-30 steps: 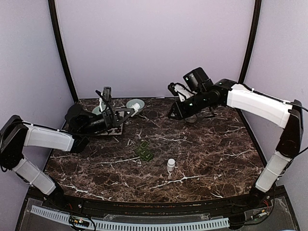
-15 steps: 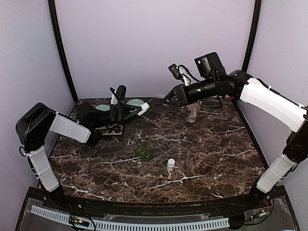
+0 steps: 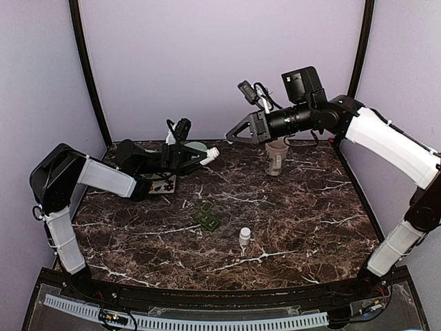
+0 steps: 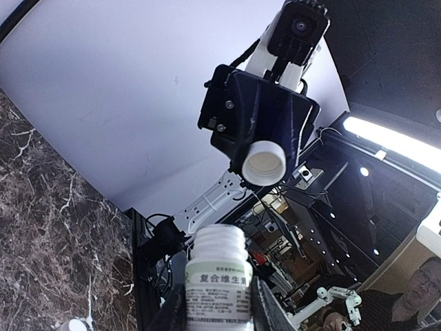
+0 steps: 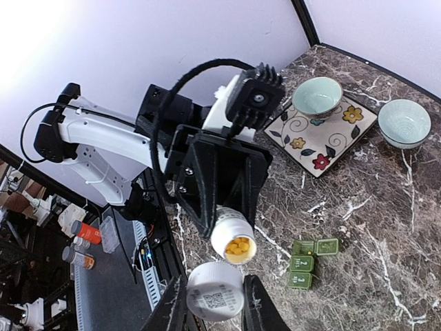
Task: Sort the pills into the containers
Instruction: Close the lid of the pill bottle on the pill bottle.
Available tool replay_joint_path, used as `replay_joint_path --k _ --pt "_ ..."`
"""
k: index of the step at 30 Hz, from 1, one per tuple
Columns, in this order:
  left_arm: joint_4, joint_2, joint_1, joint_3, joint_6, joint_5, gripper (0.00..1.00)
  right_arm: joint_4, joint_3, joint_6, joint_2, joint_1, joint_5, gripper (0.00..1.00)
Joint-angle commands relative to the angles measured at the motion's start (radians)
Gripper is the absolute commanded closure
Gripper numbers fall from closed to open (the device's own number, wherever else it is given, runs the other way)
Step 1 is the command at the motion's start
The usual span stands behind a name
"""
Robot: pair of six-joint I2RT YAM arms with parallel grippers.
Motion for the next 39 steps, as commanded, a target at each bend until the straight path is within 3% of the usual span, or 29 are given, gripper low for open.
replay_joint_path --k 1,39 --pt "0.141 0.005 0.004 0.043 -0.041 0.057 1.0 0.012 0.051 0.0 0.036 0.002 -0.061 1.0" --pt "0.139 0.008 -0.003 0.114 -0.093 0.094 1.0 0.033 0.057 0.026 0.105 0.033 -0.114 0.98"
